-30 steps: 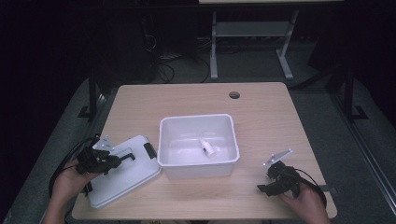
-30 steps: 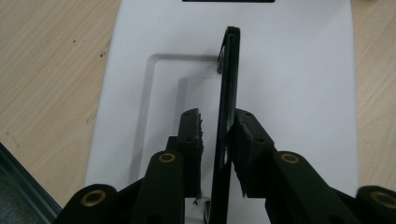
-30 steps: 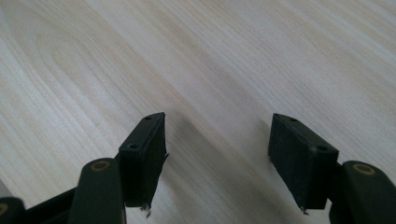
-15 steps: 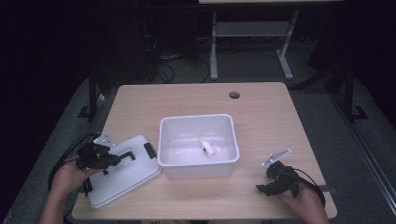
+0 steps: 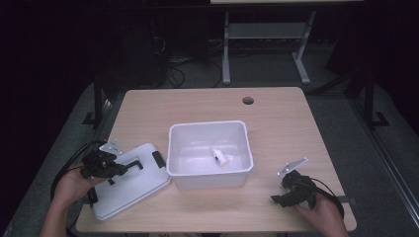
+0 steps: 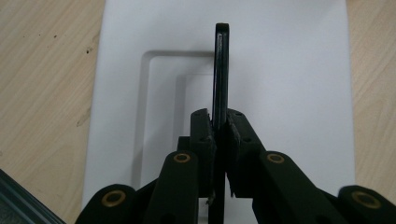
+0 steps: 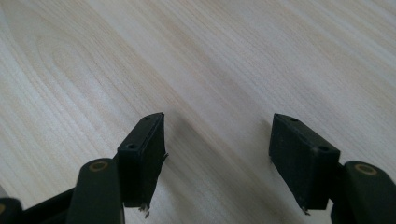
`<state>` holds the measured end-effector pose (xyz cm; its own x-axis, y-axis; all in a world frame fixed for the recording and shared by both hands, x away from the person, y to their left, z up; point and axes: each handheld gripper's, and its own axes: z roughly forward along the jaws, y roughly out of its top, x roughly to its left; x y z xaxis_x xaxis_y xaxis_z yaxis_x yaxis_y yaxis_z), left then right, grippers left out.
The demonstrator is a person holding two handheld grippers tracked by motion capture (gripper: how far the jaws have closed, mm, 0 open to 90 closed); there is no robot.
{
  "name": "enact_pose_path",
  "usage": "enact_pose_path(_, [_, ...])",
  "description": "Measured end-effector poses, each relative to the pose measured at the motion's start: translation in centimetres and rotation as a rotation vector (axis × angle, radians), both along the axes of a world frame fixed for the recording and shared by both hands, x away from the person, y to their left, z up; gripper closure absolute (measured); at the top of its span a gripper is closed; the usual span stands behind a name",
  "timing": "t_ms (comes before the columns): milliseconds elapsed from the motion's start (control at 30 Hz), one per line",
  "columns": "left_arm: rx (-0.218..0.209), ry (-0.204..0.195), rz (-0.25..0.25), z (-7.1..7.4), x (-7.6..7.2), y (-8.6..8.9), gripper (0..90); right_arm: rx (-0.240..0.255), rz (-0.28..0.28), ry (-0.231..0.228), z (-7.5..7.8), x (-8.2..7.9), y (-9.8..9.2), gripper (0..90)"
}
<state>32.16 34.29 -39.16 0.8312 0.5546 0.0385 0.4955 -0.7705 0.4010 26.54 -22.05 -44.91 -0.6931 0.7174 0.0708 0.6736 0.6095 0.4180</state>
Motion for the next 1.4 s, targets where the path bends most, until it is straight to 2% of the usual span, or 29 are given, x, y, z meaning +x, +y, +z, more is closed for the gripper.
enact_pose_path(533, [-0.022,0.027,-0.024,0.0,0.3,0.2,83.5,-0.003,0.000,-0.007,0.0,-0.1,0.0,35.4])
enact_pose_path(1000, [-0.008,0.029,-0.039,0.2,0.4,0.3,84.0,-0.009,0.005,-0.012,0.0,-0.3,0.2,35.1])
enact_pose_path(1400, [-0.010,0.005,-0.053,2.1,-0.5,1.0,84.1,-0.013,0.010,-0.014,0.0,-0.3,0.2,35.1])
